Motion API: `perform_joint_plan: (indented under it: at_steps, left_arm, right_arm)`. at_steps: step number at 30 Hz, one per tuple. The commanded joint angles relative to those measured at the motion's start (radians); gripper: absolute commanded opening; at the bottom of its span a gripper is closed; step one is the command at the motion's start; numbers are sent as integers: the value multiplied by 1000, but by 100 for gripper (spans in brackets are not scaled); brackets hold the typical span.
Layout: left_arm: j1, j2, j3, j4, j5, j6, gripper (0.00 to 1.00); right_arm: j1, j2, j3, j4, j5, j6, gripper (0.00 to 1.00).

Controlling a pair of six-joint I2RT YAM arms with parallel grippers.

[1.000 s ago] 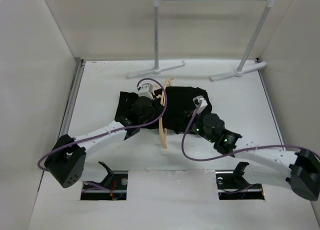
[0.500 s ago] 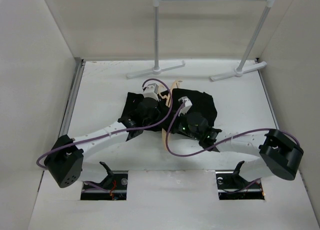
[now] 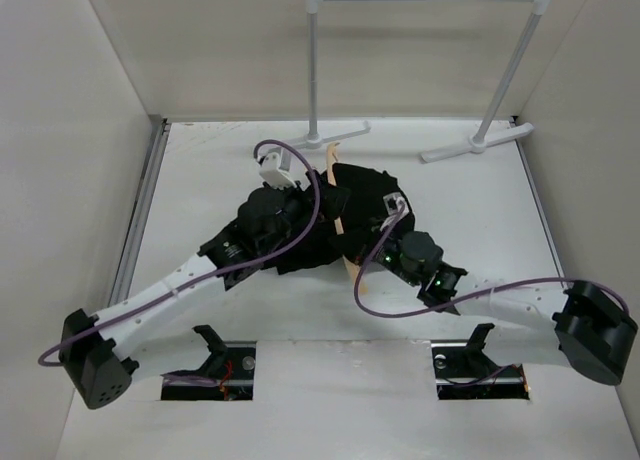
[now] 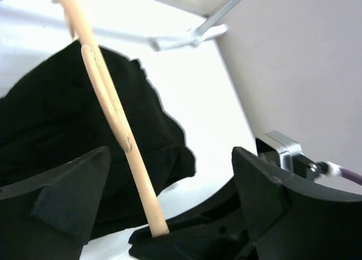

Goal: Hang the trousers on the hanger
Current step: Place trousers on hanger, then hang the hanger with trousers onto the clothesline

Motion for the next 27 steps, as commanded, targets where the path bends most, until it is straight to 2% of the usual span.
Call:
perform_joint_plan:
  at_steps: [1,2,15,21,27]
  left_arm:
    - [15,-93,31,18,25,9,97]
    - [21,-120,31,5,33,11,100]
    - [127,-453,37,-124,76,11,100]
    - [176,-545,-61,-208,22,11,100]
    - [189,-588,-263,-268,47,-27,100]
  right_arm:
    - [-30,-97,23,104,-26,-1,7]
    - [-40,-120,29,89,-31,-4,7]
    - [-251,-353,199,-158,-124,-13,5]
    - [-410,-380,391,-267,-210,-2,5]
    - [-641,-280,589,-341,-298,66,5]
